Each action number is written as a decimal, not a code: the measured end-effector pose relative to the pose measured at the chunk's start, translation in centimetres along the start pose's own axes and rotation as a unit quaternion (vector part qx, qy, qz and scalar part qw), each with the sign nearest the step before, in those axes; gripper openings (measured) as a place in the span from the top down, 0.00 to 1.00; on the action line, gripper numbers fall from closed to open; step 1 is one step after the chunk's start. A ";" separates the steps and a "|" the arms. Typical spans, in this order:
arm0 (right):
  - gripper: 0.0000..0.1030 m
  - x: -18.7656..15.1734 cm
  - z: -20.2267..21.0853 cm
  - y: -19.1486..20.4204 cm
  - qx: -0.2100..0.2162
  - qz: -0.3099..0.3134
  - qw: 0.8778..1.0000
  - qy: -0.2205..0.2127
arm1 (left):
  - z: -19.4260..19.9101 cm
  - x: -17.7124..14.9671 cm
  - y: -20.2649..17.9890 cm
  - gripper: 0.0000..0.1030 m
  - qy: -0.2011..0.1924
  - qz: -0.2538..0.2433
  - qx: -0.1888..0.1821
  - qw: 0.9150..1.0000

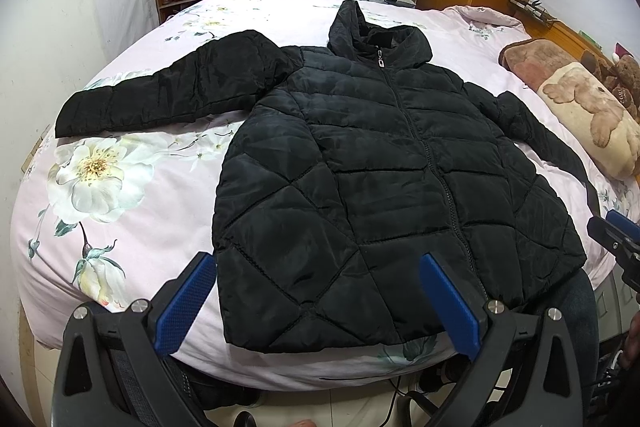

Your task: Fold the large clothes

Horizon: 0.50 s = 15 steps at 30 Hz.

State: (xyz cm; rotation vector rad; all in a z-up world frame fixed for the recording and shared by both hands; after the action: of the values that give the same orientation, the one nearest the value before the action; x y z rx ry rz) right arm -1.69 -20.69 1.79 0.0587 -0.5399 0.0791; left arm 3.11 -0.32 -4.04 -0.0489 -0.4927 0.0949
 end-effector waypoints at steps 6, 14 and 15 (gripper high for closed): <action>0.26 -0.1 -0.1 0.1 -0.001 0.000 1.000 0.001 | 0.0 0.0 0.0 0.00 0.000 0.000 0.000 1.000; 0.26 0.0 0.0 0.1 0.000 0.000 1.000 0.001 | 0.0 0.0 0.0 0.00 0.001 0.000 0.000 1.000; 0.26 0.0 0.0 0.1 -0.001 0.000 1.000 0.000 | 0.0 0.0 0.0 0.00 0.001 0.000 0.000 1.000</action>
State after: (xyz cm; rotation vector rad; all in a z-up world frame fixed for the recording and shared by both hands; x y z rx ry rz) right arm -1.69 -20.62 1.79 0.0575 -0.5392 0.0788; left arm 3.12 -0.36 -4.04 -0.0498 -0.4911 0.0943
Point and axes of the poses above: each gripper's, at about its wrist camera, not at the fingertips, and z roughly against the way its jaws point, y to its left, x to its top, the point moved 5 cm from there along -z, roughly the way its jaws point, and after that the axes turned 9 degrees about y, right-handed, at the moved point
